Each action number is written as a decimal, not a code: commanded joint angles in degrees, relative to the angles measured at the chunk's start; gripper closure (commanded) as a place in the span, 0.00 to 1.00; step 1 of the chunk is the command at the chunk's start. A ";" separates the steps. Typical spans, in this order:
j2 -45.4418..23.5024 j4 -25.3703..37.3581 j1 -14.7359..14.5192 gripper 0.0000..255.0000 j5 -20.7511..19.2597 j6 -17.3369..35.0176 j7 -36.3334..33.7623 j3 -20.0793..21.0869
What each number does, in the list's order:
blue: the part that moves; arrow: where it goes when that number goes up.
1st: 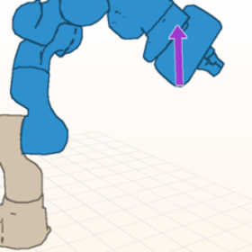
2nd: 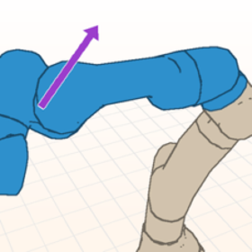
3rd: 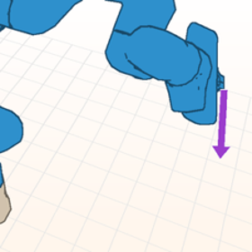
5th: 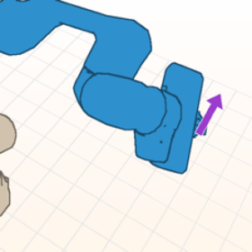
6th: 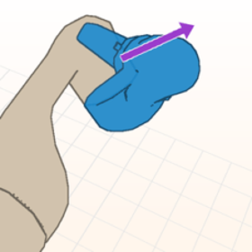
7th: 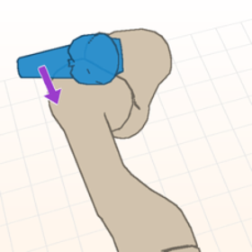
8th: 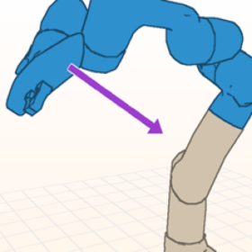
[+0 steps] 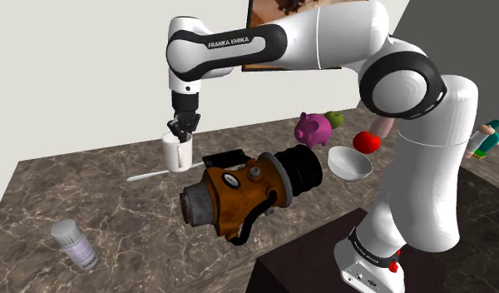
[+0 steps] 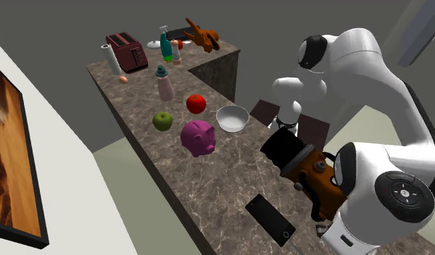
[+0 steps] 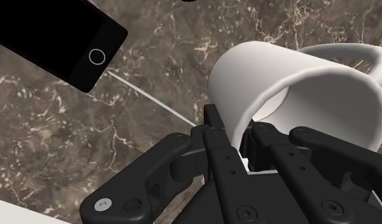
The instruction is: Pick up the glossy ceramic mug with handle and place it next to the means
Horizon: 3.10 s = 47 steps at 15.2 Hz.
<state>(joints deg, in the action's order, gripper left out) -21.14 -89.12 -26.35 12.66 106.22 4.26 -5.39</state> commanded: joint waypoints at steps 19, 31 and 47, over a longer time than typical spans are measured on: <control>-21.47 28.65 -9.36 1.00 -0.72 -4.44 -14.91 4.03; -22.29 23.99 -9.50 1.00 -0.44 0.95 -13.91 4.08; -21.75 30.22 -8.67 0.00 -0.72 -5.85 -14.41 3.92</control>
<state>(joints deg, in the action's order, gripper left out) -42.75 -59.54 -35.09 11.97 100.96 -10.11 -1.46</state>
